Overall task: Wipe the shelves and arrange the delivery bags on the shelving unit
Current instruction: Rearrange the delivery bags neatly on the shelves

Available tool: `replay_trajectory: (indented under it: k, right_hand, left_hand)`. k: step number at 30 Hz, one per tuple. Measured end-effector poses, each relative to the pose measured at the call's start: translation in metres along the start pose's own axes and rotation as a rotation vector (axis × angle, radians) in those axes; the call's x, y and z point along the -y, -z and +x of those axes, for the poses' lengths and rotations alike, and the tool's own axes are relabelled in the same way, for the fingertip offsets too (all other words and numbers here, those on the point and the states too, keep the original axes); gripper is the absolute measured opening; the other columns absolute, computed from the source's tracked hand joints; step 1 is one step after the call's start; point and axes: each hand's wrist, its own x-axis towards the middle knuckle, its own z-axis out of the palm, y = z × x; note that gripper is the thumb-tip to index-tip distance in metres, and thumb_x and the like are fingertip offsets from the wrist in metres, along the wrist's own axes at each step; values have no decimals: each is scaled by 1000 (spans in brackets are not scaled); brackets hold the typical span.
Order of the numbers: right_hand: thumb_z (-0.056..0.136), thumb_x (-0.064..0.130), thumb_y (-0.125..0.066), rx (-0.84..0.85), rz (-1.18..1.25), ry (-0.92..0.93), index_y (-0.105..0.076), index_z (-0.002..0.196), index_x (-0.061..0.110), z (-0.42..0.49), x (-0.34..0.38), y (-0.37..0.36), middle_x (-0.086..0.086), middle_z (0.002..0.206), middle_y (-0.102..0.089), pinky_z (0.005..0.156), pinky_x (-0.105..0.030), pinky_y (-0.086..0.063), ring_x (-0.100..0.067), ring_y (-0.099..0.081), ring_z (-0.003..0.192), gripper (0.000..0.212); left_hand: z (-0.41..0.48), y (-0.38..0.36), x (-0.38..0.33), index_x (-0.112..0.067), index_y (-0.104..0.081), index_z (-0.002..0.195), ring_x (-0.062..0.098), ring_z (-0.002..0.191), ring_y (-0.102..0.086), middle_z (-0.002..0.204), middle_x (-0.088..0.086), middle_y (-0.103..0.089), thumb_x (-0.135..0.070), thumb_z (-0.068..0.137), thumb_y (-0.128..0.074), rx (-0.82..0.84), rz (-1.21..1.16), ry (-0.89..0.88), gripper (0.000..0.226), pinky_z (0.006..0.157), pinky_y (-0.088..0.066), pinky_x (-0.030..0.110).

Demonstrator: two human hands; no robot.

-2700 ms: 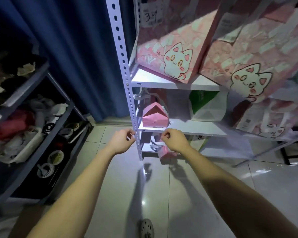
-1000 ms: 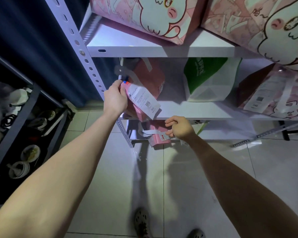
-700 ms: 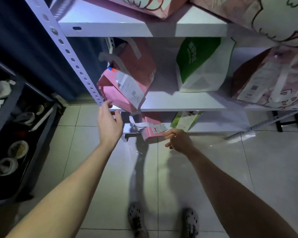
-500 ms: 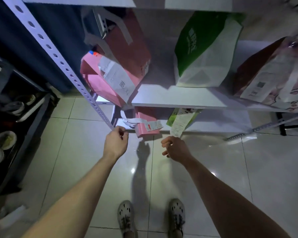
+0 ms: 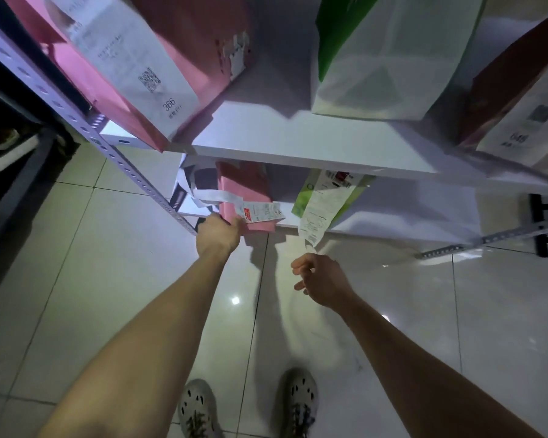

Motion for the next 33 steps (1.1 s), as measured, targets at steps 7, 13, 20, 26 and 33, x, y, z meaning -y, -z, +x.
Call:
replay_trajectory:
  k: [7,13,20,26,33]
  right_hand:
    - [93,9,-44,37,-12,-25,-74,102,22,0,-9,-15,8,100,-75,80,-41,-64,-8,-77,67,34]
    - [85,20,-47,28,-2,-21,-76,99,22,-4,22,-18,1,95,-80,81,-45,-64,-17,-78,74,32]
    - [95,11,-68,-193,-40,150,-73,110,7,-42,85,-31,-8,98,-76,78,-28,-48,-32,-71,96,16]
    - [94,44,-71,-197,-29,73,-56,143,14,-104,163,-37,-4,140,-63,107,-42,-50,-23,-62,124,59]
    - [104,34,-60,-246,49,154,-66,116,15,-227,250,-35,0,109,-72,76,-33,-46,-22,-65,94,24]
  left_hand:
    - [20,0,33,-13,-80,94,36,65,-76,81,10,-78,-33,99,-50,-75,-60,-47,37,70,-67,47]
    - [11,51,73,-30,-70,100,35,69,-76,86,1,-77,-49,94,-38,-137,-65,-111,38,70,-67,47]
    - [-51,164,96,-24,-60,94,38,81,-66,86,6,-72,-40,111,-44,-174,-27,-165,28,71,-55,43]
    - [-110,277,104,-17,-58,99,29,84,-56,89,1,-65,-27,115,-44,-139,-33,-287,24,70,-35,36]
    - [-189,410,84,-8,-63,101,30,86,-60,92,7,-68,-27,113,-46,-80,-172,-405,28,68,-42,26]
